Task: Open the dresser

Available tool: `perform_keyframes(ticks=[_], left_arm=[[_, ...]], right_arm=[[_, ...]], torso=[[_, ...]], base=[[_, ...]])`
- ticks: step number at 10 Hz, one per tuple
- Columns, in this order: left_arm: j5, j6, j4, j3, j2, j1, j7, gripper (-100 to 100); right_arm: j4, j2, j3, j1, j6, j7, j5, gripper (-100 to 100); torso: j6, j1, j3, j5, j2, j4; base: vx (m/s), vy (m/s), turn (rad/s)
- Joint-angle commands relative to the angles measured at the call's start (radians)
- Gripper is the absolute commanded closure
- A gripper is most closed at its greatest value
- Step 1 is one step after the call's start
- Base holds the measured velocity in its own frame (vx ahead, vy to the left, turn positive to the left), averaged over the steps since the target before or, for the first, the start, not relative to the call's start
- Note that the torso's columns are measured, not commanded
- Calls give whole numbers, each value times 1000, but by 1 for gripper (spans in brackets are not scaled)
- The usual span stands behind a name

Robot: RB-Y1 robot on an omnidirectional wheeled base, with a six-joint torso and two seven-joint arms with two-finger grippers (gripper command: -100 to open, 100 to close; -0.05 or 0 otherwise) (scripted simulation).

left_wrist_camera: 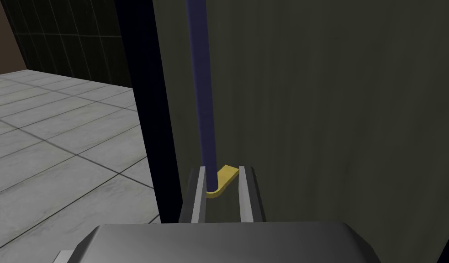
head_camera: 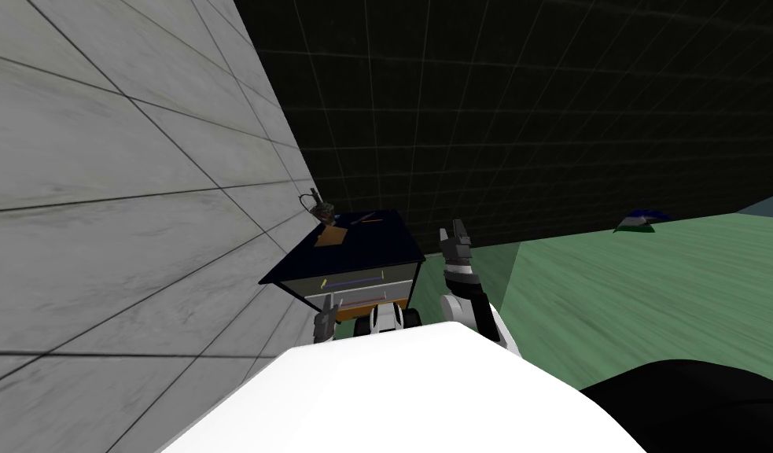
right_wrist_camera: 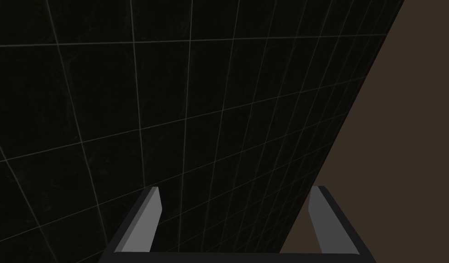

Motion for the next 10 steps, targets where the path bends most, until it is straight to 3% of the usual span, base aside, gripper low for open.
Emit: perform_keyframes(ticks=[1, 3, 5, 7, 10], left_arm=[[1, 10, -8, 0, 52, -3, 1, -100], [1, 40, -36, -2, 83, -10, 2, -100], [1, 67, -58, -3, 68, -17, 2, -100], [2, 99, -85, -5, 89, -25, 3, -100], [2, 131, -110, -7, 32, -32, 3, -100]], right_arm=[[0, 0, 0, 0, 0, 0, 0, 0], [0, 0, 0, 0, 0, 0, 0, 0], [0, 0, 0, 0, 0, 0, 0, 0], [0, 0, 0, 0, 0, 0, 0, 0], [0, 0, 0, 0, 0, 0, 0, 0]], torso=[[0, 0, 0, 0, 0, 0], [0, 0, -1, 0, -1, 0], [0, -2, 0, 0, 0, 0], [0, 0, -1, 0, -1, 0], [0, 2, -1, 1, -2, -1]], base=[[-9, -21, 0], [-16, -51, 4], [-50, -91, 5], [-35, -105, 4], [-23, -81, 3]])
